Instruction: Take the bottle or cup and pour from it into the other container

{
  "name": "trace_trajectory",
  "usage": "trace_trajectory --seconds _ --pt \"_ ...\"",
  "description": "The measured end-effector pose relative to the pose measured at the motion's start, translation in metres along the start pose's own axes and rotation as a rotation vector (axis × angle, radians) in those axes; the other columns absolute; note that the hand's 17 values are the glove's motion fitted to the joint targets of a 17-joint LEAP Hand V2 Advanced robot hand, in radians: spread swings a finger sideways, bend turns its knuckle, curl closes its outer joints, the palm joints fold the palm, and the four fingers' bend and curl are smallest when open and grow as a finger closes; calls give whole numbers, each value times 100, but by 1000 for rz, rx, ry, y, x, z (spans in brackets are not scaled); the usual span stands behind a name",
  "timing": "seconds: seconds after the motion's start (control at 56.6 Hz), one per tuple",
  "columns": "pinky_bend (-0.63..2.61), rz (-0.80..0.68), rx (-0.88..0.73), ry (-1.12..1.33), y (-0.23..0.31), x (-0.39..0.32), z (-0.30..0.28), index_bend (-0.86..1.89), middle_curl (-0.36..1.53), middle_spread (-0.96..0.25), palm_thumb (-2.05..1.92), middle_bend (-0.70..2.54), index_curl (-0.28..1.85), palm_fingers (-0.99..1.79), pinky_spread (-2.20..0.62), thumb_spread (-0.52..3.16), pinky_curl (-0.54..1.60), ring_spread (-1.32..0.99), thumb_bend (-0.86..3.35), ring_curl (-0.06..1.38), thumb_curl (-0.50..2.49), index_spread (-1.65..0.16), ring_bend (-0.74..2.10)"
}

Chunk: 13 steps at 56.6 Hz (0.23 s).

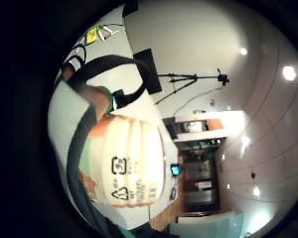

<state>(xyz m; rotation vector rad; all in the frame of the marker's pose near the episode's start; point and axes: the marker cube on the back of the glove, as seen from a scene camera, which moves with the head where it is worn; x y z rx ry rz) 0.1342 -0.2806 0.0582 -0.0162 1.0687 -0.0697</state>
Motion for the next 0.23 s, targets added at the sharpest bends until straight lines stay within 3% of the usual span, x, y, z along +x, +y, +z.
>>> trace_trajectory --seconds 0.035,0.23 --pt "30 -56 36 -3 -2 6 4 14 44 -31 91 40 31 120 -7 61 37 -21 -4 39 51 -32 60" --pt "29 -54 70 -17 -26 35 24 13 44 -31 90 40 32 120 -7 64 37 -21 -4 40 50 -33 59"
